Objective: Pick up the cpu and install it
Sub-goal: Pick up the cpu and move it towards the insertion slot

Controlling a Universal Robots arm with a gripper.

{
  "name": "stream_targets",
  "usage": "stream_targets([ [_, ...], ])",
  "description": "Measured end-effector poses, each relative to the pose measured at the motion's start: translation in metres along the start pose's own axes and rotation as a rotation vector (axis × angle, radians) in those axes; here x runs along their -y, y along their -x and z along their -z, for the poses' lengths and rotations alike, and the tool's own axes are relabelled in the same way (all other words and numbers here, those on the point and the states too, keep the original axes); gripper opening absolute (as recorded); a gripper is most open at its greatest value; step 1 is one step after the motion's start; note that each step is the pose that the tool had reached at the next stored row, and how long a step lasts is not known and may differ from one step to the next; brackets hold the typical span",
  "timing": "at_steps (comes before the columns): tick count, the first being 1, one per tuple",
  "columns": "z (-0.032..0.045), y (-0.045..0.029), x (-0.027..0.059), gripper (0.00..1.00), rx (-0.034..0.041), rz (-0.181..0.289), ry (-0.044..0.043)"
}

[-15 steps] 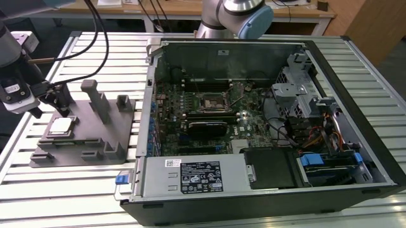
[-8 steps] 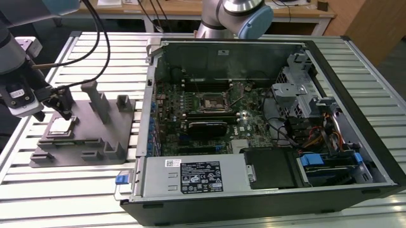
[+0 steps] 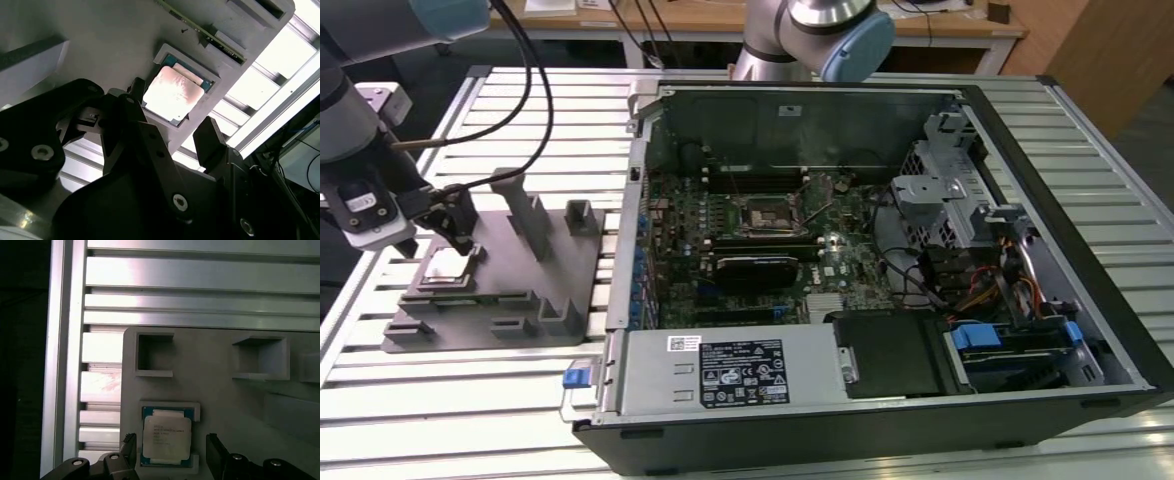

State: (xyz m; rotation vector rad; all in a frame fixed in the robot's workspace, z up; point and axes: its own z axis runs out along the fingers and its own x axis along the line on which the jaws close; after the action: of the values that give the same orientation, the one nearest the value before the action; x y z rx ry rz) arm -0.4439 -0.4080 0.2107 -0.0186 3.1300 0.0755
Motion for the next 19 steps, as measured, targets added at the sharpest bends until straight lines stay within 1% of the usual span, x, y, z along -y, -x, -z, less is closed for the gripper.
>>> stream_targets([
  [4, -0.0031, 0.0, 0.0001, 0.66, 0.0001, 0.0, 0.0006],
  [11, -0.0117, -0.0001, 0.0005, 0.66, -0.0008, -0.001, 0.0006],
  [15, -0.0164, -0.0002, 0.0008, 0.66, -0.0004, -0.01, 0.0005],
  [19, -0.0167, -0.0003, 0.0008, 0.66, -0.0004, -0.014, 0.0004],
])
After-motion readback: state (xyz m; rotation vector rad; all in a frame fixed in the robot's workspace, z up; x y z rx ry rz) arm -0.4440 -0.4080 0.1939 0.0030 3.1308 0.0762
